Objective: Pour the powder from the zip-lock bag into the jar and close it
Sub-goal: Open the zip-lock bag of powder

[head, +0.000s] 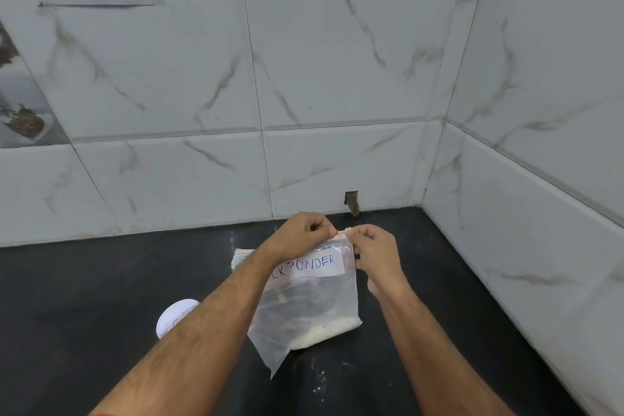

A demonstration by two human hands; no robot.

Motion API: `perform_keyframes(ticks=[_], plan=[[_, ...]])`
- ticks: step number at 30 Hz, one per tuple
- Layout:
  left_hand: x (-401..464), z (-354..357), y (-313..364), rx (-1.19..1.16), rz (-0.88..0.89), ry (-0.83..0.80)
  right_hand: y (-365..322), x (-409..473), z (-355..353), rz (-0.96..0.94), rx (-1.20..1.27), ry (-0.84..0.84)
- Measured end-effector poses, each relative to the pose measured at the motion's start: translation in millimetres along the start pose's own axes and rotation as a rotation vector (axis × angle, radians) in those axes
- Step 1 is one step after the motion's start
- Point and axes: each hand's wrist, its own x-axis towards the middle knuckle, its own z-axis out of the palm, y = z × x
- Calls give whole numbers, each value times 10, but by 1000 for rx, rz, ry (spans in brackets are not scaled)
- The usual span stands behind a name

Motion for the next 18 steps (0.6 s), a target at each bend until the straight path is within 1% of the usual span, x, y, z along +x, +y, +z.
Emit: perform_keyframes(ticks=[7, 11, 14, 18], plan=[[-22, -74, -73, 13, -7, 5, 46, 22, -22, 25, 7, 1], [-31, -105, -72, 21, 7, 23, -3, 37, -76, 30, -24, -118], [-39, -92, -21, 35, 42, 21, -75, 31, -72, -39, -92, -205], [-51, -81, -38, 33, 67, 26, -89, 35, -22, -127, -164, -156]])
